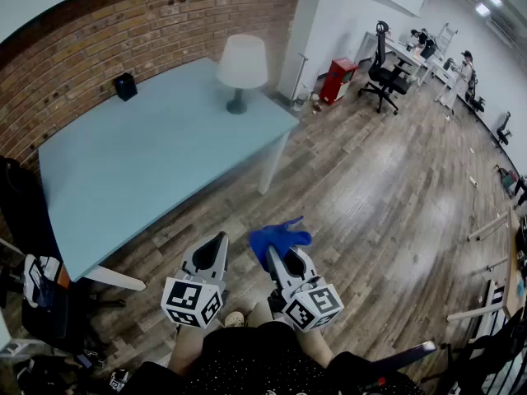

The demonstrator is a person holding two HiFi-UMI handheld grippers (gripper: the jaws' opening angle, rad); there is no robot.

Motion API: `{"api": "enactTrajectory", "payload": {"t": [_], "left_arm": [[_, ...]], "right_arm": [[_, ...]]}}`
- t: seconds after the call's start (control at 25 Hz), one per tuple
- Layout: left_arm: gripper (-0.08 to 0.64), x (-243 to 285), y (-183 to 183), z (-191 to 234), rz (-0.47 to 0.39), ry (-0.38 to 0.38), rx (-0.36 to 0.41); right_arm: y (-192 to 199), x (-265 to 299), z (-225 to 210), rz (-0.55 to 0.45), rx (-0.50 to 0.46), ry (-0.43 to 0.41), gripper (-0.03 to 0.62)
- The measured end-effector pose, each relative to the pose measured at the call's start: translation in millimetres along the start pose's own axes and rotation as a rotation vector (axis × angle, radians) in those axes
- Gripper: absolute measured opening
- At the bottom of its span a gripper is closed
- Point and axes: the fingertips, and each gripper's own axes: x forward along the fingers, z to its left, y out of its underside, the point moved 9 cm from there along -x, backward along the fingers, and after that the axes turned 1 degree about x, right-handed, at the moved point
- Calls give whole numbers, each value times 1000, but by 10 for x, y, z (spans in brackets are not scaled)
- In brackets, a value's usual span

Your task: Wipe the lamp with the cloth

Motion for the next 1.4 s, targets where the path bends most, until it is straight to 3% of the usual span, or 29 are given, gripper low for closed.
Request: {"api": "enactTrajectory", "payload": {"t": [0.24,0.4,1.0,1.4], "left_arm": [[8,212,28,196,21,-6,-22],[9,473,-28,304,15,-25,19],[9,1995,-383,902,-22,-99,27],[9,2682,-409,1017,-53,-116,56]], "right_arm": [[-23,249,-120,16,-6,30,74],[-129,450,-320,-30,-16,47,74],[-639,1836,-1415,-37,-38,-54,74],[-703,2275,-2051,-42,-13,-99,74]]}}
